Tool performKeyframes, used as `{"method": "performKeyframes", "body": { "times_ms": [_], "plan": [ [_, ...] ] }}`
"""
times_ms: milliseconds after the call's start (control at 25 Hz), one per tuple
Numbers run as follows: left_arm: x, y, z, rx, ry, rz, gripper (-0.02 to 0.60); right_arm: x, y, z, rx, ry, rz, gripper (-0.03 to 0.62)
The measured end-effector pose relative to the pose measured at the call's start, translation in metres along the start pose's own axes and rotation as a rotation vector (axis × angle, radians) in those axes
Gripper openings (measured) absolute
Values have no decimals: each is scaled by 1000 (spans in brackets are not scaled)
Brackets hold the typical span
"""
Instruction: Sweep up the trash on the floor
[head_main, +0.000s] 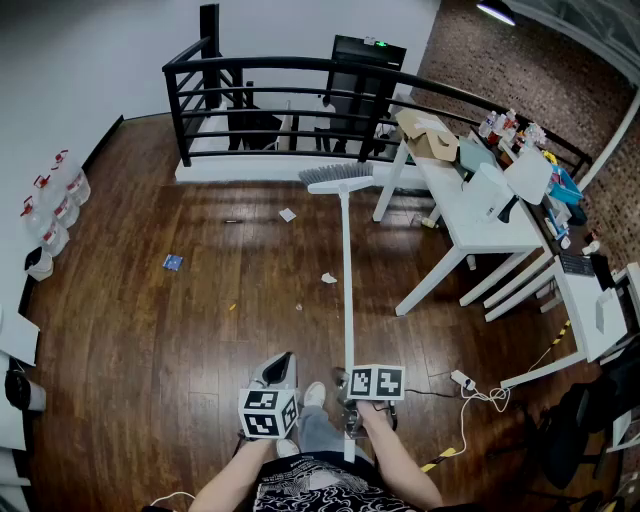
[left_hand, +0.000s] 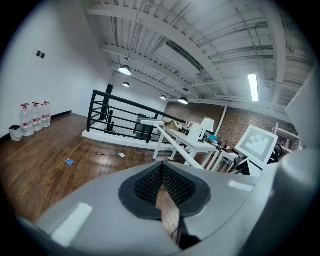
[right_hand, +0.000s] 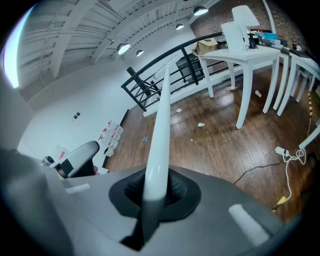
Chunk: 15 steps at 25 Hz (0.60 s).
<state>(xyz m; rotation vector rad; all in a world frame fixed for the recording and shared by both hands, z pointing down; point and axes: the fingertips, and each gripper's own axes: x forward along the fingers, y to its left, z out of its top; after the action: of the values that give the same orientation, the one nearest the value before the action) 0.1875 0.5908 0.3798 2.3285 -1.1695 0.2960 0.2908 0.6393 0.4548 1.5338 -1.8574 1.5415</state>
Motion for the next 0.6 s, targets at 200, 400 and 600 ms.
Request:
{"method": "performKeyframes", "body": {
  "times_ms": [200, 400, 600],
  "plan": [
    [51, 13, 19, 4, 10, 9, 5, 25, -27, 54, 49, 16, -16, 0],
    [109, 23, 53, 20, 25, 19, 5, 50, -51, 110, 86, 33, -14, 0],
    [167, 29, 82, 42, 40, 25, 5, 80, -74, 158, 139, 56, -1, 0]
  ]
}}
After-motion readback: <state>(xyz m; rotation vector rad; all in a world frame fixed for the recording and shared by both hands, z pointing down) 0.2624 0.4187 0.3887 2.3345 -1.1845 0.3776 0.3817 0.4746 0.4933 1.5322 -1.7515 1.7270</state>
